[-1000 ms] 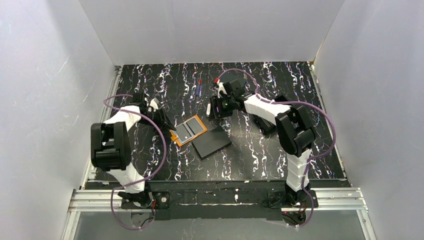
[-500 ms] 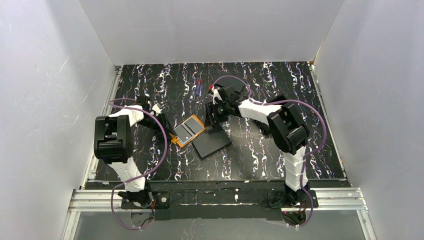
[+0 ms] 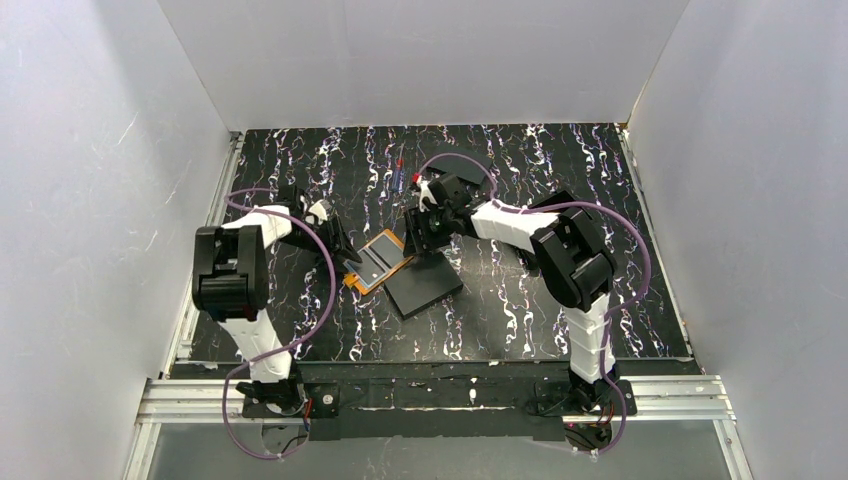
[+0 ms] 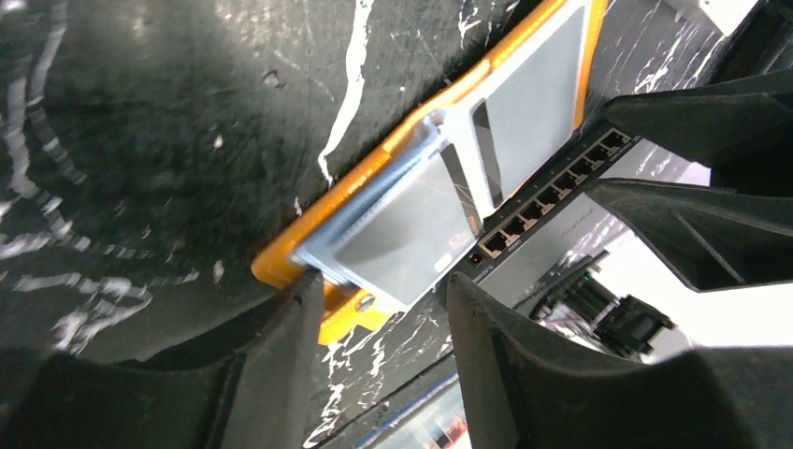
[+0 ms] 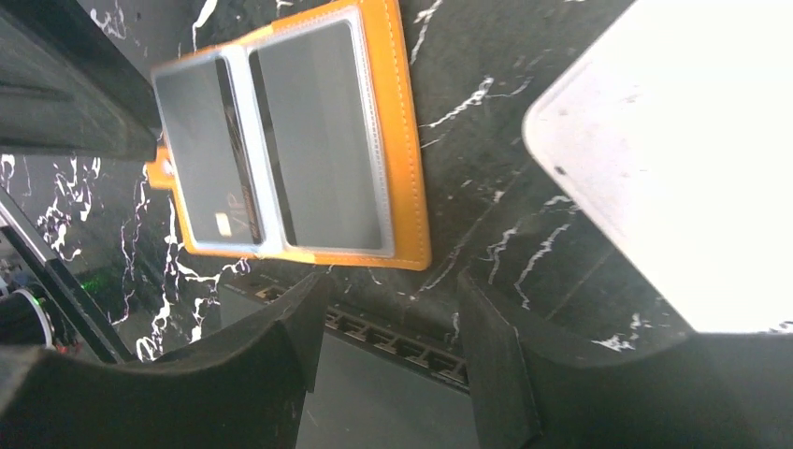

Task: Put the credit cards into the card holder
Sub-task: Close the card holder at the center of the board.

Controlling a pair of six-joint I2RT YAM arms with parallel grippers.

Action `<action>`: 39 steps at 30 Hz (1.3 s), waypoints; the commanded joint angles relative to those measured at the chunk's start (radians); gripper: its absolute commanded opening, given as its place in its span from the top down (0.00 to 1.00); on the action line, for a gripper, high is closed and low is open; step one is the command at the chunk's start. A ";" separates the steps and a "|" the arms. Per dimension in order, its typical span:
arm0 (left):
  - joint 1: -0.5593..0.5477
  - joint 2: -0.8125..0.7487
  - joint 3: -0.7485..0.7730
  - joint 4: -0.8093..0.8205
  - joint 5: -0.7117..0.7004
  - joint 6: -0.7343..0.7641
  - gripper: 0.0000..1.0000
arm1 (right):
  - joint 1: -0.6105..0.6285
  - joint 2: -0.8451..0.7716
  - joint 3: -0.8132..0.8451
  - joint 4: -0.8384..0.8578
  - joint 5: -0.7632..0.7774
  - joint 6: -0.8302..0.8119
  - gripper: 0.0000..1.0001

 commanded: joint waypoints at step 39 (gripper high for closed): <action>-0.019 0.000 -0.114 0.023 0.258 -0.021 0.62 | 0.183 0.088 -0.112 0.343 0.075 0.275 0.92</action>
